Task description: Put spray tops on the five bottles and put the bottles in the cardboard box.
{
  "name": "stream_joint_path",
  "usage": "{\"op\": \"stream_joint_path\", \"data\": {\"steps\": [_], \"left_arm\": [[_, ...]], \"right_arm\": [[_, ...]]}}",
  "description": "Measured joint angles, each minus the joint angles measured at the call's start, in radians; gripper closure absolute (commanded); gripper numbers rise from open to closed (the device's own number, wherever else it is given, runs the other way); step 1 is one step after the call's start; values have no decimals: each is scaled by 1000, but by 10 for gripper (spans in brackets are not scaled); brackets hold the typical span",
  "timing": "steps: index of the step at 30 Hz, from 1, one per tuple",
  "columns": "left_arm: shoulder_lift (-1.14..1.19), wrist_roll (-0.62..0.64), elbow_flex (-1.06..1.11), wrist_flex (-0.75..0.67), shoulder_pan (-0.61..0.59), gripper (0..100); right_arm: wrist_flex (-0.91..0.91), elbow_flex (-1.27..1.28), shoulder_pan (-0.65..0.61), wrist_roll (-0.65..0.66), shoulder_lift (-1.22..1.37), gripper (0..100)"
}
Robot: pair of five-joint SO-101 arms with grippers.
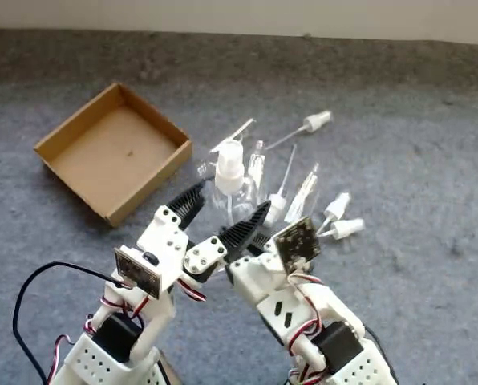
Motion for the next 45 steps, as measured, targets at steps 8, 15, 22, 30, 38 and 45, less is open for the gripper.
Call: {"op": "stream_joint_path", "data": {"steps": [8,15,22,30,38,45], "left_arm": [[-2,3,2,-2,0,808],[-2,2,2,-2,0,808],[-2,2,2,-2,0,808],[-2,2,2,-2,-20,808],[-2,2,2,-2,-307,808],[0,2,-63,83,-440,806]], "right_arm": [[-84,28,135,6,0,993],[-94,28,170,8,0,993],[-94,66,175,8,0,993],[-94,69,176,8,0,993],[-94,69,176,8,0,993],[-94,69,176,8,0,993]]}}
